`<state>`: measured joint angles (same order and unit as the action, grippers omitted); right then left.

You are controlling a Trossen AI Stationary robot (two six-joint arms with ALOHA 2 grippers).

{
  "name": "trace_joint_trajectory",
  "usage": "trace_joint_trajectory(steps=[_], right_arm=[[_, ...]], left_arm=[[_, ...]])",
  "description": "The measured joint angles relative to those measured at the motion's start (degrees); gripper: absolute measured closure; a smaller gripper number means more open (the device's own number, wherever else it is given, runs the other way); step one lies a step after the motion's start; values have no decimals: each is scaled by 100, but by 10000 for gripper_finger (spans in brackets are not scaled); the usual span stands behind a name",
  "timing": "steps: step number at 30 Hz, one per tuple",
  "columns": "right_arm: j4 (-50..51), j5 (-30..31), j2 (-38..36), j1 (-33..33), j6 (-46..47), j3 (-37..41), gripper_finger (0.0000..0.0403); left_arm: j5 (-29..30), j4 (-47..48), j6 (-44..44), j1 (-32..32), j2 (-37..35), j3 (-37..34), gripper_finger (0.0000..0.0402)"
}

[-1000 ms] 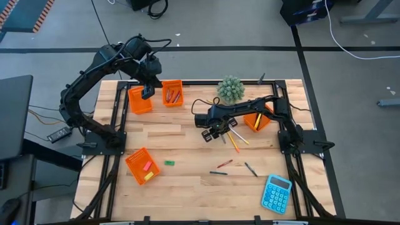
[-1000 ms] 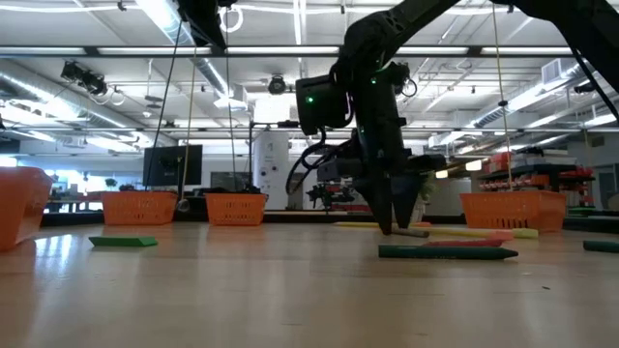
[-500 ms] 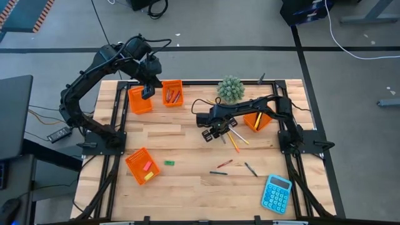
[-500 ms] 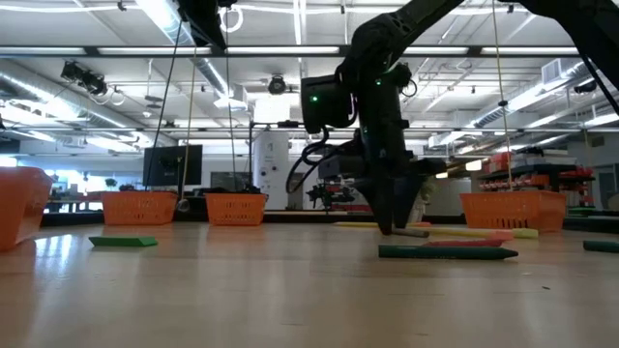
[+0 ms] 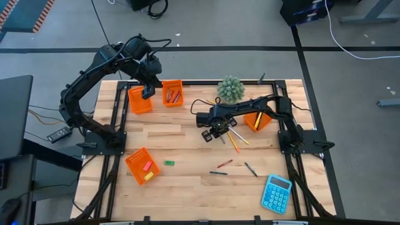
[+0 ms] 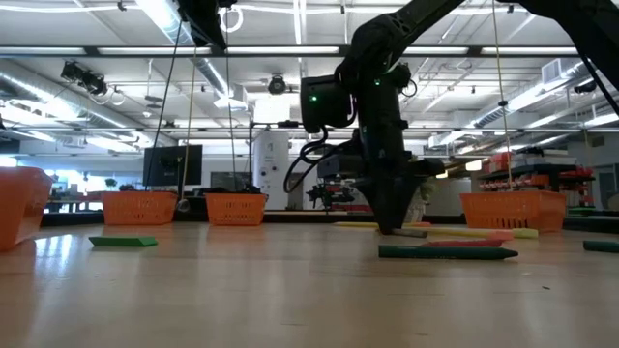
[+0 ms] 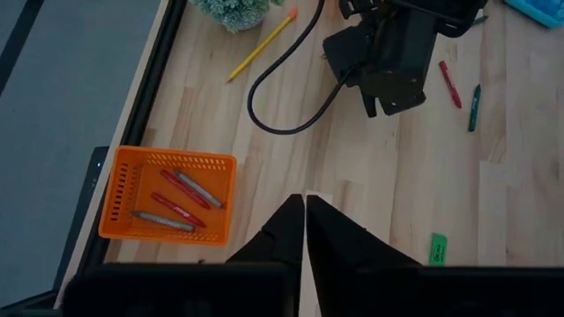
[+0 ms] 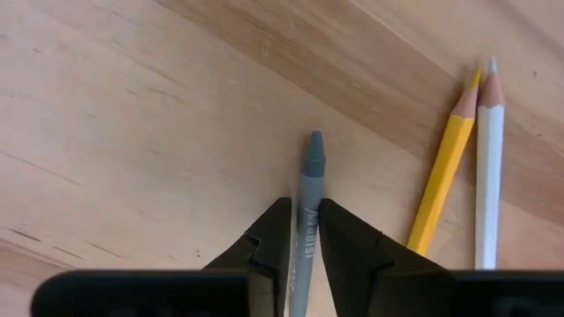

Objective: Sort crayons/erasers/pens/pencils in bins
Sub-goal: Put the gray crayon into the middle orange bin

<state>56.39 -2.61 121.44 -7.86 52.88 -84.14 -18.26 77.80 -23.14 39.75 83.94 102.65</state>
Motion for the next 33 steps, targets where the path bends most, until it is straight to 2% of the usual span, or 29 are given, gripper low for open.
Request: trace_joint_trajectory(steps=[9, 18, 24, 33], right_arm=[[-56, 376, -206, 16, -164, -12, 364], [-119, 233, -348, -24, -103, 42, 367], [-93, 291, -860, 20, 18, 36, 367], [-176, 1060, -1998, 17, 258, 28, 368]], left_arm=[[0, -60, 7, 0, 0, 0, 391], [0, -52, 154, -11, 0, 0, 378], [0, -39, 146, -13, 0, 0, 391], [-52, -312, -3, -11, 4, 0, 375]])
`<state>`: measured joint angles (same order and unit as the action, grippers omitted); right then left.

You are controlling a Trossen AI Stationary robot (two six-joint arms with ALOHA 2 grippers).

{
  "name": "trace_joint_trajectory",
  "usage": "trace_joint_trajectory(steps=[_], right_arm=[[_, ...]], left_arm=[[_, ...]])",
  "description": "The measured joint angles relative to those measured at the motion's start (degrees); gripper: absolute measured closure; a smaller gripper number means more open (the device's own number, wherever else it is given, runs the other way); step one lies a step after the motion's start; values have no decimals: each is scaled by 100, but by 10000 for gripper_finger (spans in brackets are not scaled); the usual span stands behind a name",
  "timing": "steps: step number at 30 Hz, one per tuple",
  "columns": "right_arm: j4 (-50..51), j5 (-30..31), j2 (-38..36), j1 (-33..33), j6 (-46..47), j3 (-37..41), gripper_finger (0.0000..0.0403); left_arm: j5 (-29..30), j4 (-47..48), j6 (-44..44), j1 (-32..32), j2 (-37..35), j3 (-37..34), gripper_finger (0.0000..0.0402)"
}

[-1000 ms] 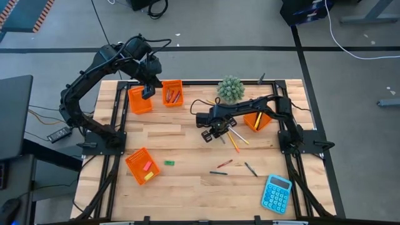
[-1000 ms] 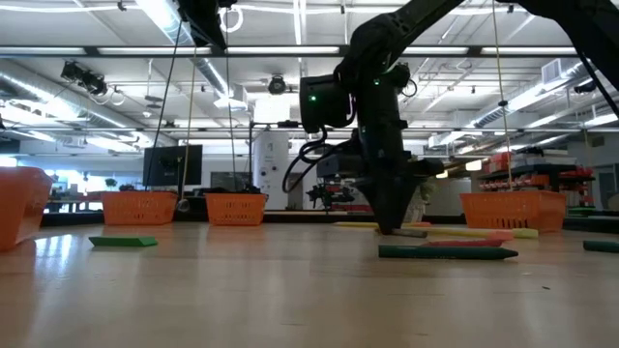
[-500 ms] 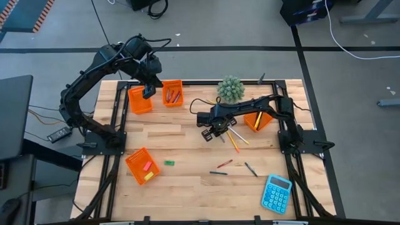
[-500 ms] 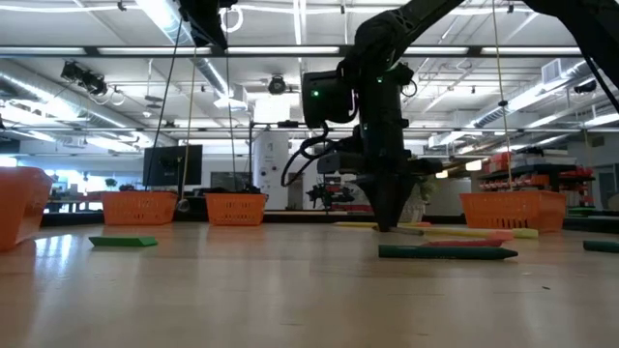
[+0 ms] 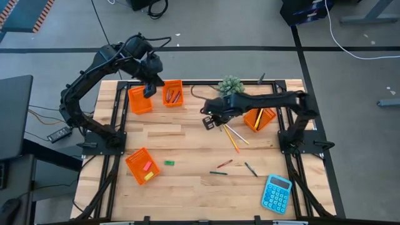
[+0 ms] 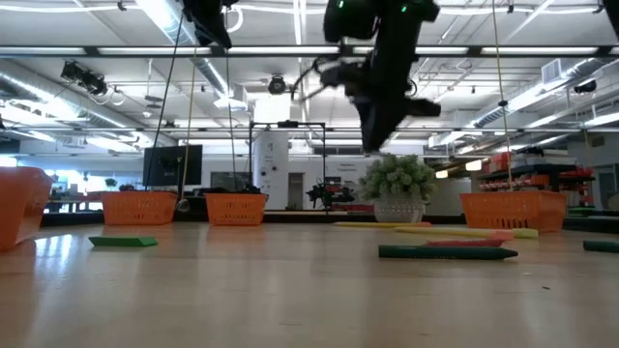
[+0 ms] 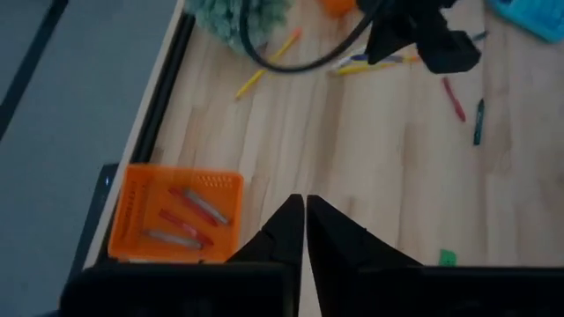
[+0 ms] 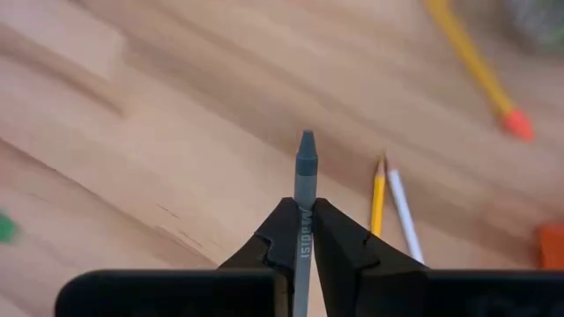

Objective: Sort crayons/erasers/pens/pencils in bins
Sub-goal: Put the gray crayon into the middle orange bin

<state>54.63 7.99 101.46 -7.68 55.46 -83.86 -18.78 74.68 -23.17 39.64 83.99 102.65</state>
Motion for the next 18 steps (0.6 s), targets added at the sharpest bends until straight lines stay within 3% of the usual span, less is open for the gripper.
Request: trace_joint_trajectory(steps=[5, 10, 18], right_arm=[[-470, 620, -680, -2, -10, -3, 368], [-885, 1090, -1221, 22, -192, -12, 368], [-1034, 1986, -1877, 235, -315, -12, 368]], left_arm=[[-757, -505, 182, 43, 0, 0, 368], [-2064, -1607, 642, 44, 0, 2, 374], [-3287, -2607, 1356, 109, 244, 7, 363]])
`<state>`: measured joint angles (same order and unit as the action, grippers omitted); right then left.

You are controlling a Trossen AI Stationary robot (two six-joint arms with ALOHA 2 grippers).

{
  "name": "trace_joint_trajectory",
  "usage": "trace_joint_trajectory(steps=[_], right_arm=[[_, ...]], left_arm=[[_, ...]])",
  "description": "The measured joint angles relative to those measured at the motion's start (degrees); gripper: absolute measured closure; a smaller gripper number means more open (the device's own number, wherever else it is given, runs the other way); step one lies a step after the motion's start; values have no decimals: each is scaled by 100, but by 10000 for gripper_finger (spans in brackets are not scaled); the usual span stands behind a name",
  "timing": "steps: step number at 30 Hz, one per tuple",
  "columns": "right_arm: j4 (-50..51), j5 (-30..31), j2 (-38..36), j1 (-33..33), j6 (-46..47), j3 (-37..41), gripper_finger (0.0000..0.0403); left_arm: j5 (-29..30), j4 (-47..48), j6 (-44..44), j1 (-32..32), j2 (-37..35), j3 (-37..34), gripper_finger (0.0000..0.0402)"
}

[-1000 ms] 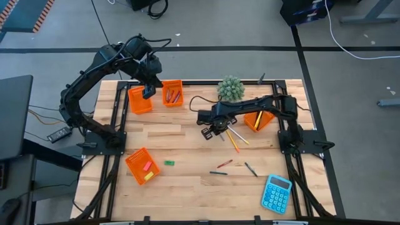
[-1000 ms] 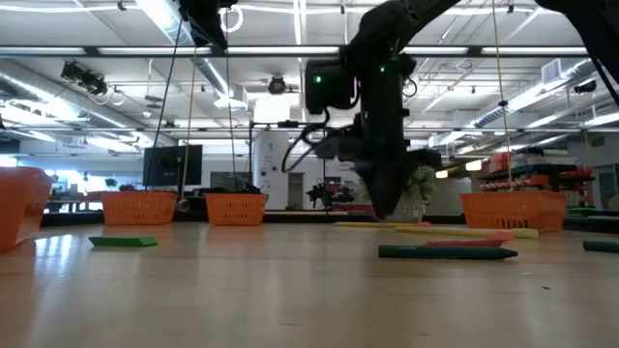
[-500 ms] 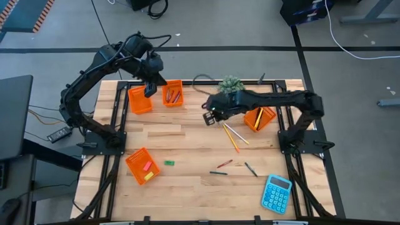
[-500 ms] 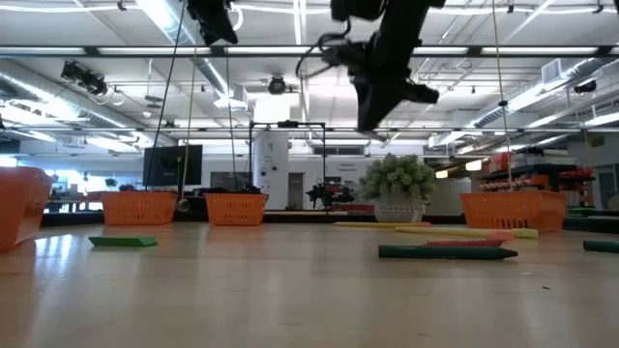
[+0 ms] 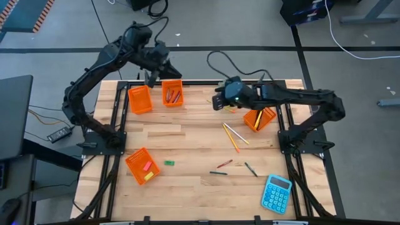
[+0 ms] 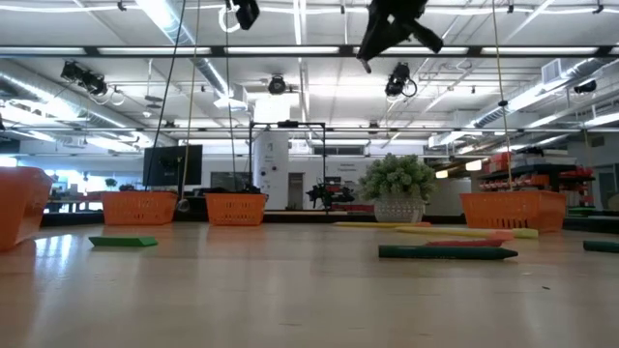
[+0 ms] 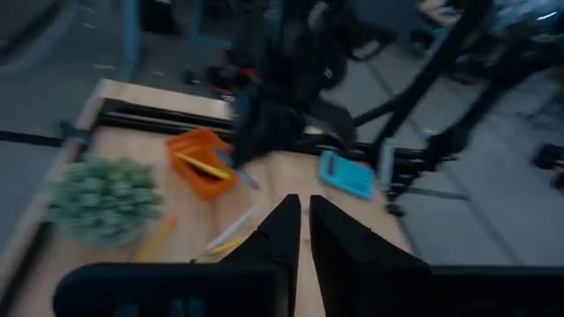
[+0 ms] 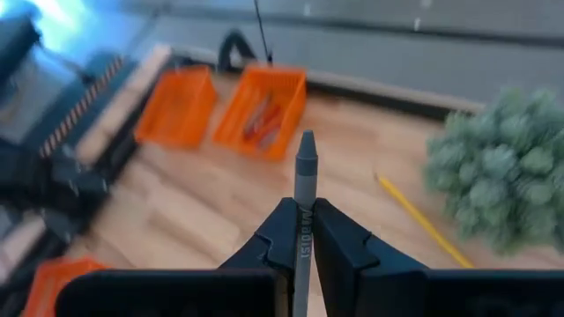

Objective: Sort crayons/erasers/pens/pencils in bins
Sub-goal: Put the gray crayon into the middle orange bin

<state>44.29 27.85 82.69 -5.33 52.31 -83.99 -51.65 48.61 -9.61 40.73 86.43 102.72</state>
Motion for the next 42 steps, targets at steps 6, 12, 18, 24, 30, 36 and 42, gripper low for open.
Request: trace_joint_trajectory(steps=[6, 12, 18, 24, 30, 36, 42], right_arm=[[-561, 707, -404, 38, -133, 0, 368], [-785, 1208, -683, 38, -274, 0, 368], [-794, 1270, -706, -77, -14, 0, 368], [-1036, 1162, -472, -193, 146, 0, 368], [-1623, 1336, -356, -418, 194, -1, 368], [-1797, 1152, -338, -653, 405, -2, 368], [-2098, 944, -338, -688, 240, -2, 368]], left_arm=[[-342, -54, 264, -127, 417, -2, 340], [-35, -433, 782, -284, 708, -4, 317], [1436, -334, 597, -501, 739, -4, 296], [1298, -632, 1003, -537, 743, -4, 294], [1545, -949, 1083, -761, 744, -4, 285], [2078, -1660, 1343, -952, 742, -4, 274], [2870, -1867, 1363, -1117, 742, -4, 256]])
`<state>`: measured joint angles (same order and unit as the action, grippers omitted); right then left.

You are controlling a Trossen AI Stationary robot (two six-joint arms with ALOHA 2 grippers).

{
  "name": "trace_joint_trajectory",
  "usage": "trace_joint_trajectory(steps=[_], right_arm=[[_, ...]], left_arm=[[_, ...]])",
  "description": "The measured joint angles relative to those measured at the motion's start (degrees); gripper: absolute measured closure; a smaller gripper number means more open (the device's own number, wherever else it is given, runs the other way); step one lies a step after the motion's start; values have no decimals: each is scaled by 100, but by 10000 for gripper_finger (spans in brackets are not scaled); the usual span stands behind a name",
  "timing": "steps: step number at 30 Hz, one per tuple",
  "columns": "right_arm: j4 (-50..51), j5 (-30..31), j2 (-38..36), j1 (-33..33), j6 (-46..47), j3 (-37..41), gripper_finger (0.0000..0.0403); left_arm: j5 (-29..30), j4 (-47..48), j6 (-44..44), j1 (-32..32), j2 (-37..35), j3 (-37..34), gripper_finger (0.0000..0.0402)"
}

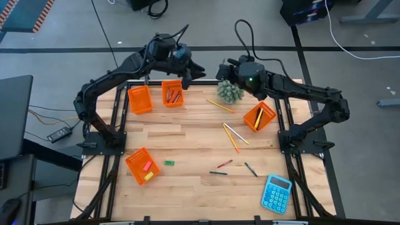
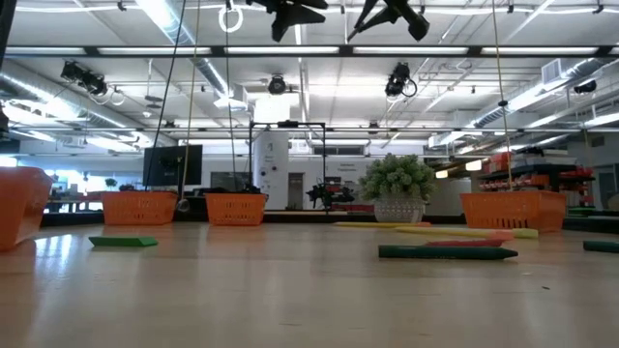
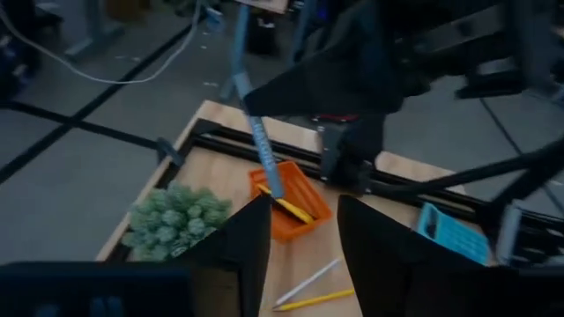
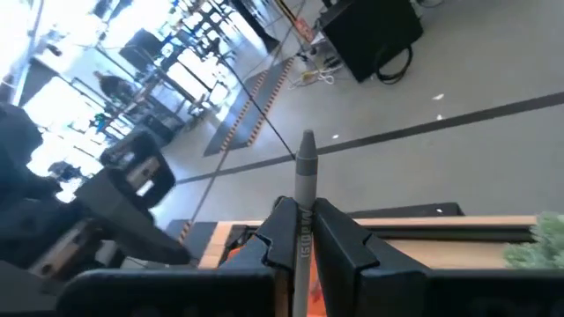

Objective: Sort crayons/erasers/pens/pencils in bins
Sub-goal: Put the gray crayon into the middle orange bin

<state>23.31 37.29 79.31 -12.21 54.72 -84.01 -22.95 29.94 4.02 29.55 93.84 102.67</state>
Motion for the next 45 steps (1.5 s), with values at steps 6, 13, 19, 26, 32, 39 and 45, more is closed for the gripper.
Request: trace_joint_trajectory(steps=[6, 13, 19, 26, 32, 39, 45], right_arm=[[-346, -42, 0, 0, -326, 1, 368], [-512, -240, 0, 0, -450, 0, 368], [-508, -412, 0, 0, -621, 0, 368], [-506, -483, 0, 0, -667, 0, 368], [-501, -485, 0, 0, -675, 0, 368], [-501, -502, 0, 0, -667, 0, 368], [-501, -502, 0, 0, -625, 0, 368]], left_arm=[[934, -8, 318, -285, 70, -2, 205], [1521, -16, 306, -661, 341, -2, 143], [1947, -310, 476, -837, 444, -2, 116], [2205, -447, 737, -819, 442, -2, 113], [2441, -580, 1232, -830, 442, -2, 115], [2523, -576, 1232, -860, 442, -2, 132], [2534, -578, 1236, -858, 442, -2, 155]])
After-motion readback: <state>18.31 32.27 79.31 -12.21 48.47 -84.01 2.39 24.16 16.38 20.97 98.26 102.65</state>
